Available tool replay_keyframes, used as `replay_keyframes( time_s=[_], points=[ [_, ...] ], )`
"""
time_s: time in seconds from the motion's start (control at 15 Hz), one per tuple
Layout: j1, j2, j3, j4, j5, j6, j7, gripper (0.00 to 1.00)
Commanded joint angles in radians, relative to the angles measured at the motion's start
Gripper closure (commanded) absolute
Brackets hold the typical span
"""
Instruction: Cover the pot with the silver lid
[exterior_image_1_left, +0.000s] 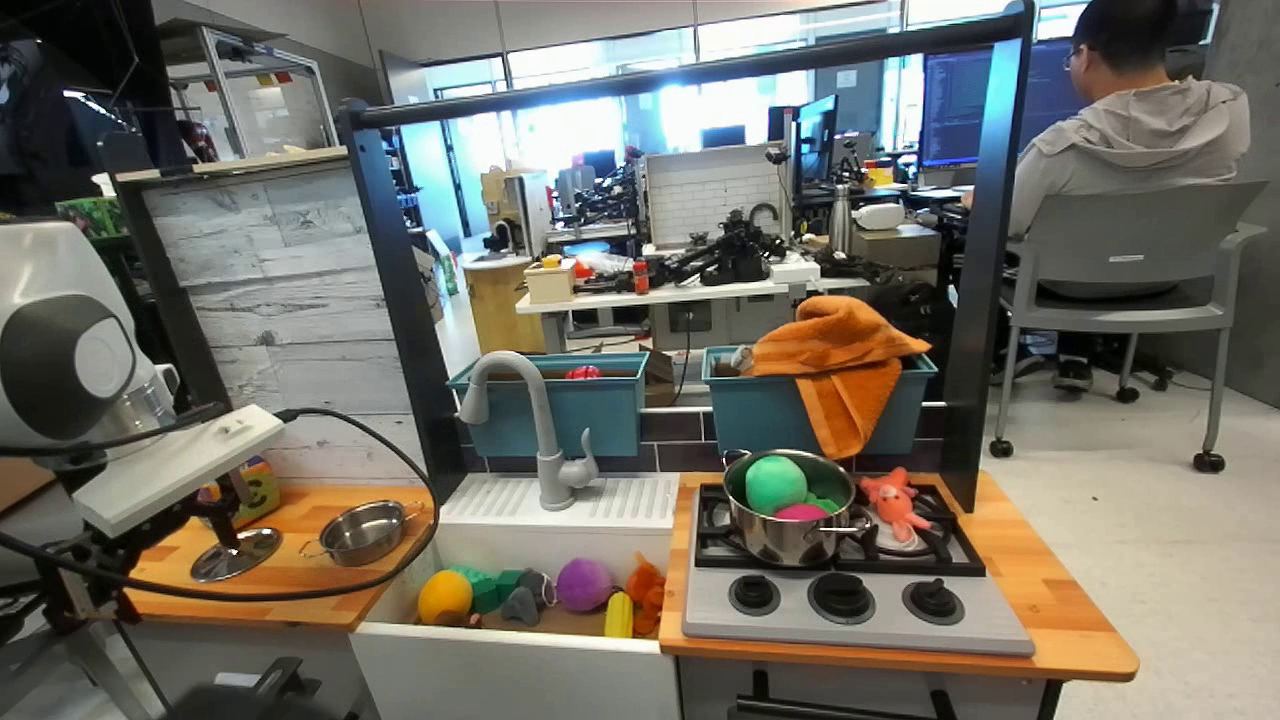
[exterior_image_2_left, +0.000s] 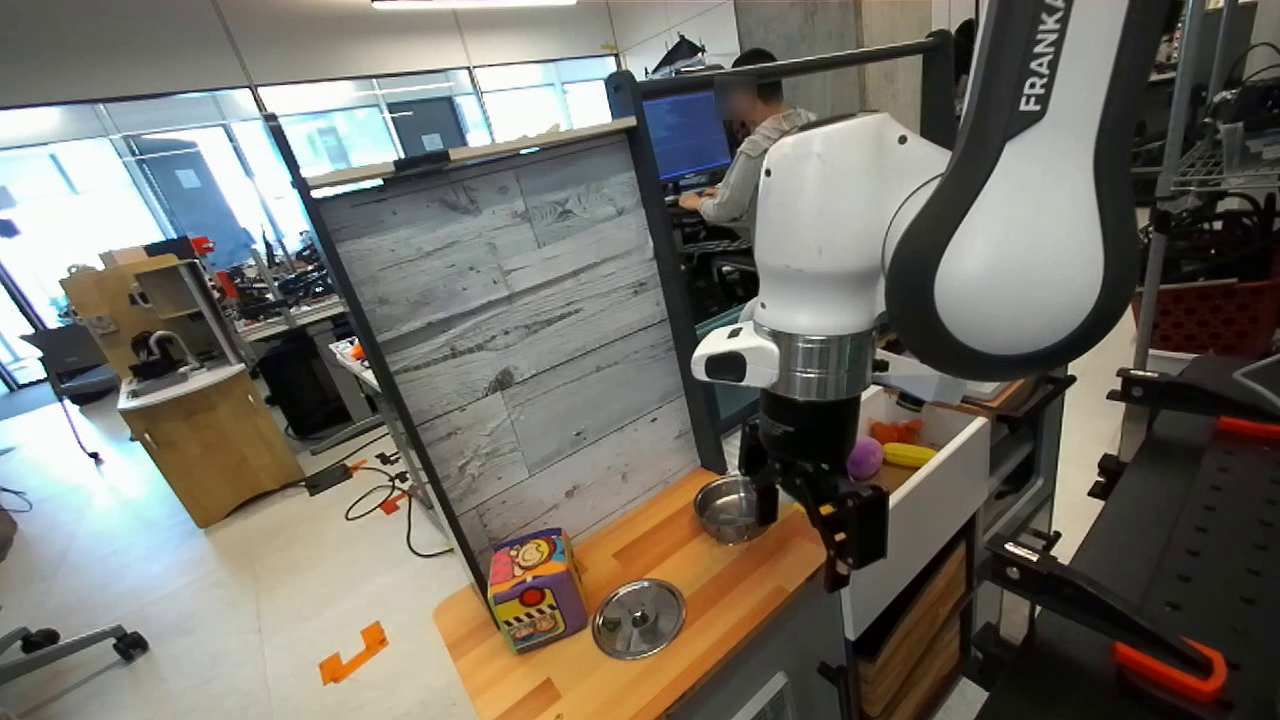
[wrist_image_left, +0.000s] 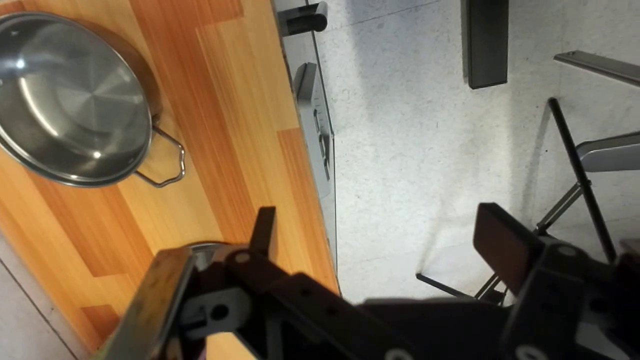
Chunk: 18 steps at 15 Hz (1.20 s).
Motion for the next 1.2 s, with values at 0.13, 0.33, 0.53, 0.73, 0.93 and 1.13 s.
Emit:
replay_keyframes(
  time_s=[0.13,0.33,0.53,0.73,0.93,1.13],
  points=[
    [0.008,0.001,-0.003,0.001,0.022,0.001,-0.02,0.0],
    [-0.004,0.006,0.006,0.003,0.019,0.019,-0.034,0.0],
    [-0.012,0.048,0.06,0.034,0.007,0.036,-0.09,0.0],
    [0.017,0.101,0.098,0.1,0.007,0.032,-0.146,0.0],
    [0.064,0.161,0.079,0.219,0.011,0.029,-0.168,0.0],
    [0.084,0.192,0.052,0.326,0.018,0.023,-0.169,0.0]
  ],
)
